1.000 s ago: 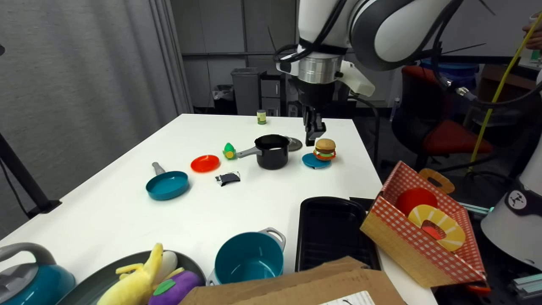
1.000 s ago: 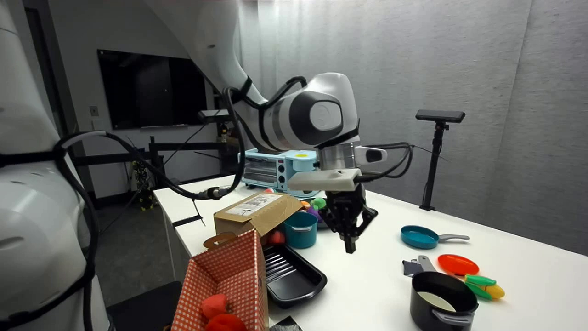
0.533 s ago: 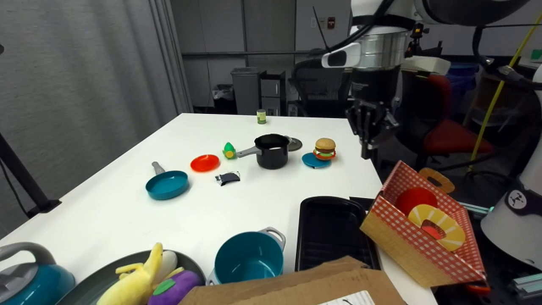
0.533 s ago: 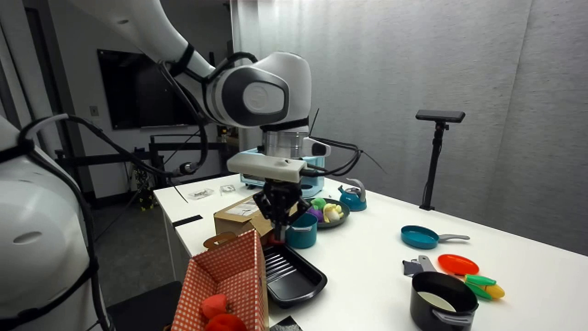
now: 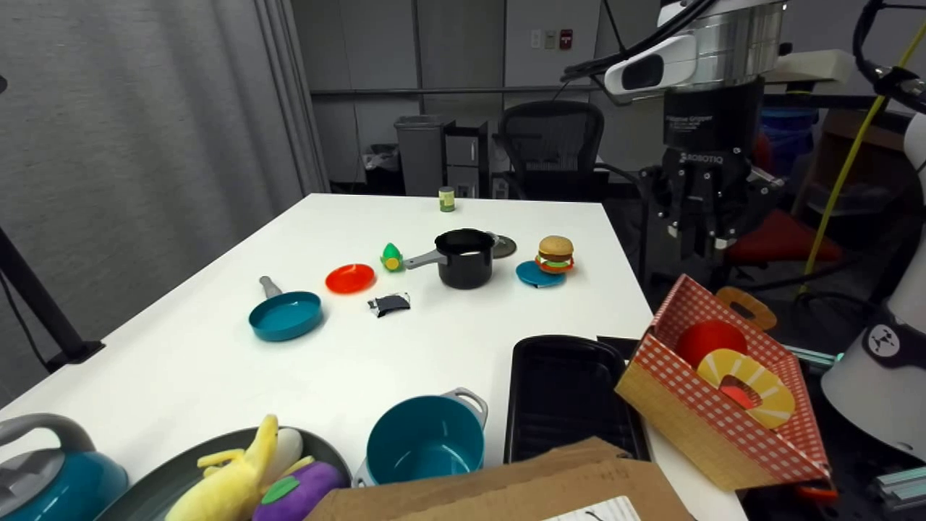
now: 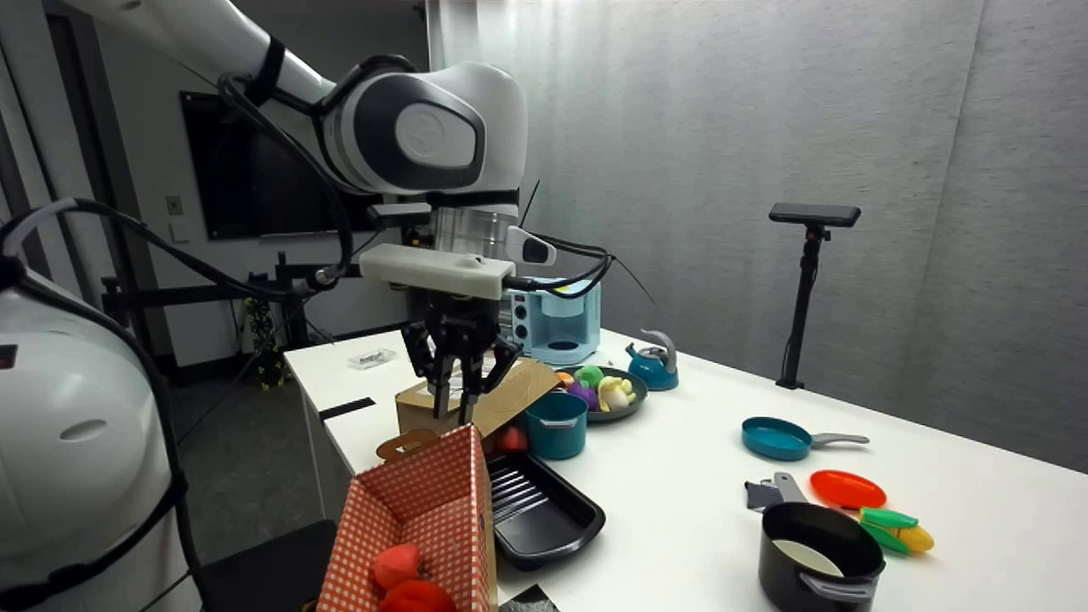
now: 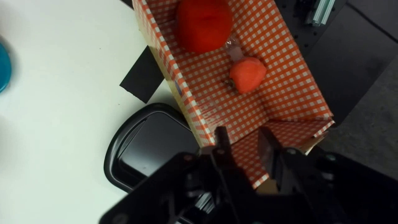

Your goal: Uncover the pot

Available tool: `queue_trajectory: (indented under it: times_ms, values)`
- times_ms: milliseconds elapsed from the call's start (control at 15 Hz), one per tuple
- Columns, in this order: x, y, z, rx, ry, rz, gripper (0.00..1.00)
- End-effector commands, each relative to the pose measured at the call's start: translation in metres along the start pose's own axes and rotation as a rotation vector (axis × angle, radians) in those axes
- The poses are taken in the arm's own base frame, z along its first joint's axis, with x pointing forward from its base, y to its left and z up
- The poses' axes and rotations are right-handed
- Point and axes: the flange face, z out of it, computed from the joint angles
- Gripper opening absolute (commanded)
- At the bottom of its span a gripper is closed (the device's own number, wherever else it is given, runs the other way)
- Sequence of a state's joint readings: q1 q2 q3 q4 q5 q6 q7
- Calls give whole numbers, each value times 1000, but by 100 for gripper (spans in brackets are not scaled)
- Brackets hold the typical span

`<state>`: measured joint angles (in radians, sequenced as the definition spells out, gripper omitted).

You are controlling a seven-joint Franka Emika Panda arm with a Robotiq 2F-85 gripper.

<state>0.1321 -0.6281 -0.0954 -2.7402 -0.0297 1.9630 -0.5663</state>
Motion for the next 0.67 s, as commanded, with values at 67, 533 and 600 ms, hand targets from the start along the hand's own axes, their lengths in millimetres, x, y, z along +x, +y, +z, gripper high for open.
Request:
queue_trajectory:
  times_ms: [67, 533, 600]
  values:
    - [-10, -30, -25, 7, 17, -149, 70]
    - [-12, -67, -48, -35, 60, -307, 100]
    - [-12, -70, -53, -47, 88, -298, 100]
